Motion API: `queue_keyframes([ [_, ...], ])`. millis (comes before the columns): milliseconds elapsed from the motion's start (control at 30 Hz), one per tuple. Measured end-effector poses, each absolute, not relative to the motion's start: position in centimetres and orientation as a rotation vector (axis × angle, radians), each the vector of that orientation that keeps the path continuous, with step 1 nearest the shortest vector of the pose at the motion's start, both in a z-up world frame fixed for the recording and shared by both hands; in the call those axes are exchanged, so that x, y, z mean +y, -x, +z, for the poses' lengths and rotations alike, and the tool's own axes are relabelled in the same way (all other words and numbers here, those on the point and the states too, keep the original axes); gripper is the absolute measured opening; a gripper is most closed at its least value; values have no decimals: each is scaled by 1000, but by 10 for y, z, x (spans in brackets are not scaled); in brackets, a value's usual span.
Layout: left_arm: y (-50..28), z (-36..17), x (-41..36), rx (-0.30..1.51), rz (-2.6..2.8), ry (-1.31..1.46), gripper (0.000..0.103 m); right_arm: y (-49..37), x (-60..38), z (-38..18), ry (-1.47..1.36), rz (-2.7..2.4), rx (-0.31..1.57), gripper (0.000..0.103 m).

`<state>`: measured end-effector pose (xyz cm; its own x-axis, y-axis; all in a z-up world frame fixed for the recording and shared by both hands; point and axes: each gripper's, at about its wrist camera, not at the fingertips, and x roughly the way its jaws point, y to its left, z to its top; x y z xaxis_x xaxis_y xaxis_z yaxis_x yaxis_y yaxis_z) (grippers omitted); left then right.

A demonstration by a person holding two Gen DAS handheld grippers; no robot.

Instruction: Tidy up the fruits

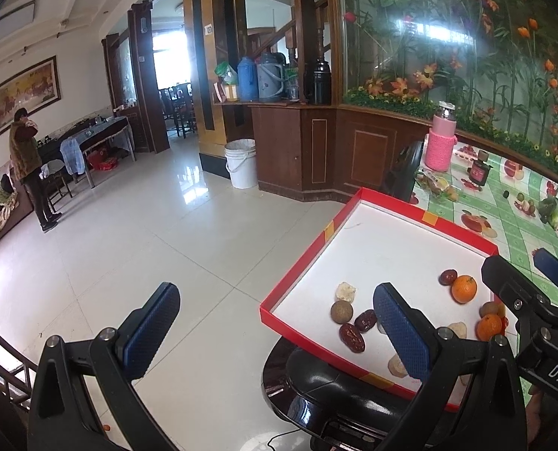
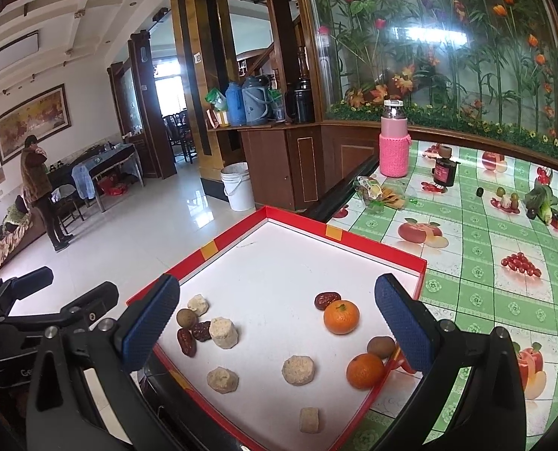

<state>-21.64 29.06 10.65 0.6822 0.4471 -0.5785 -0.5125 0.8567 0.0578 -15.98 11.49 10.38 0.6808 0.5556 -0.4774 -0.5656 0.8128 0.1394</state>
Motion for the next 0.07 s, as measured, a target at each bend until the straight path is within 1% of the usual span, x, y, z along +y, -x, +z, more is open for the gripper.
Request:
queue_keyframes([
  [67,216,108,288,618,541,102,103,156,112,102,6,629,541,103],
])
